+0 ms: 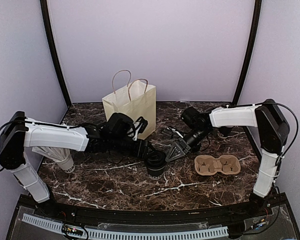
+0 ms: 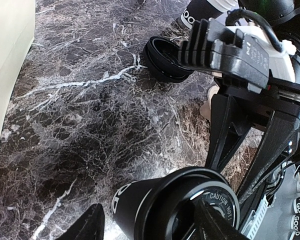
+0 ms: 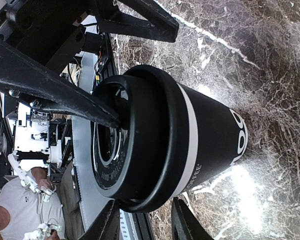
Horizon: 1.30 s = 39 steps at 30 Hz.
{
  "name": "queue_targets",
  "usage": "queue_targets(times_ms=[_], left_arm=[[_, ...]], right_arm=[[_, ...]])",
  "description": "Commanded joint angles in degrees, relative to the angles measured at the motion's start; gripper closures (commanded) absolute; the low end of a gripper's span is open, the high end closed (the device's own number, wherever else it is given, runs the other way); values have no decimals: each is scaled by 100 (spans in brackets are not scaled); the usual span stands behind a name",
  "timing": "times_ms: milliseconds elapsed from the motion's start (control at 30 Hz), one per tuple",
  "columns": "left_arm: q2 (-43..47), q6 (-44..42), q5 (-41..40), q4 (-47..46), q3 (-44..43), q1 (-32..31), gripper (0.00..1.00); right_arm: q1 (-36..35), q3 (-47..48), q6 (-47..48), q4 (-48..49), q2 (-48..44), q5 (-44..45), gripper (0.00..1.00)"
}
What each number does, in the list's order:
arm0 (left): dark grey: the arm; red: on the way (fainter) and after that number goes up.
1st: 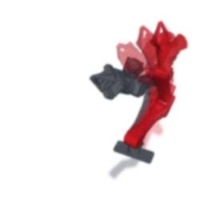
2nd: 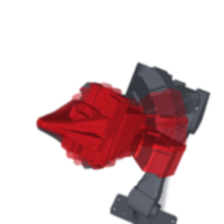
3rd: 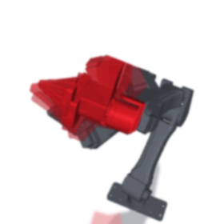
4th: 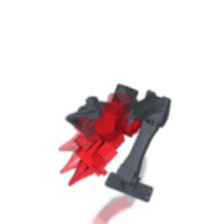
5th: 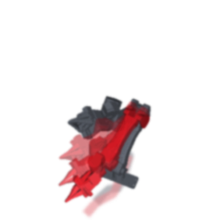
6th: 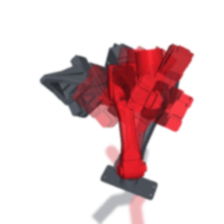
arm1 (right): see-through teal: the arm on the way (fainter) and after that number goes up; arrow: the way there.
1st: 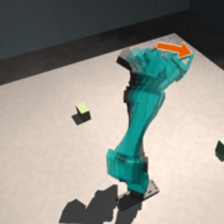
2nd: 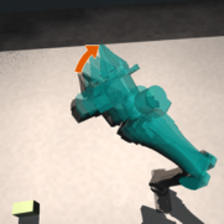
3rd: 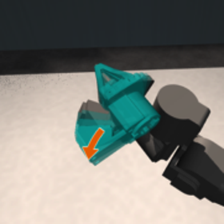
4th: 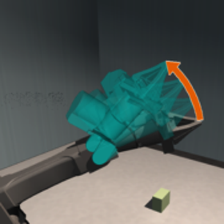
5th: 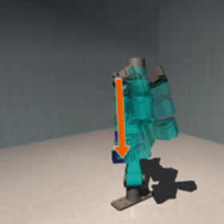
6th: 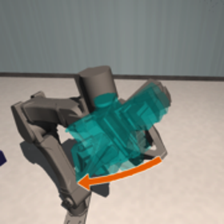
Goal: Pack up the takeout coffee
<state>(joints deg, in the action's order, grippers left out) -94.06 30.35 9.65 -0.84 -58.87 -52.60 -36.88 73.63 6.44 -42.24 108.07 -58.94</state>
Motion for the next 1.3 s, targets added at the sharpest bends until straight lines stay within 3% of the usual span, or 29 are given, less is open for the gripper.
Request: queue_targets(times_ms=[0, 200, 467, 633, 867, 1000, 1267], left_arm=[[23, 69, 21, 151, 225, 22, 37], [32, 268, 16, 102, 516, 27, 41], [-227, 444, -58, 30, 804, 22, 42], [-203, 408, -100, -133, 809, 26, 42], [341, -342, -220, -246, 335, 27, 37], [577, -649, -272, -335, 157, 22, 33], [848, -558, -457, 0, -214, 26, 27]], right_arm=[[-81, -32, -285, 189, 222, 559, 65], [-81, -229, -636, 151, 641, 2283, 77], [-80, -232, -644, 71, 936, 2773, 81], [-116, -130, -433, 94, 795, 2167, 77], [-126, 164, 330, -219, -106, 601, 60], [-119, 140, 474, -282, -448, 493, 56], [-93, 321, 611, -465, -453, 722, 57]])
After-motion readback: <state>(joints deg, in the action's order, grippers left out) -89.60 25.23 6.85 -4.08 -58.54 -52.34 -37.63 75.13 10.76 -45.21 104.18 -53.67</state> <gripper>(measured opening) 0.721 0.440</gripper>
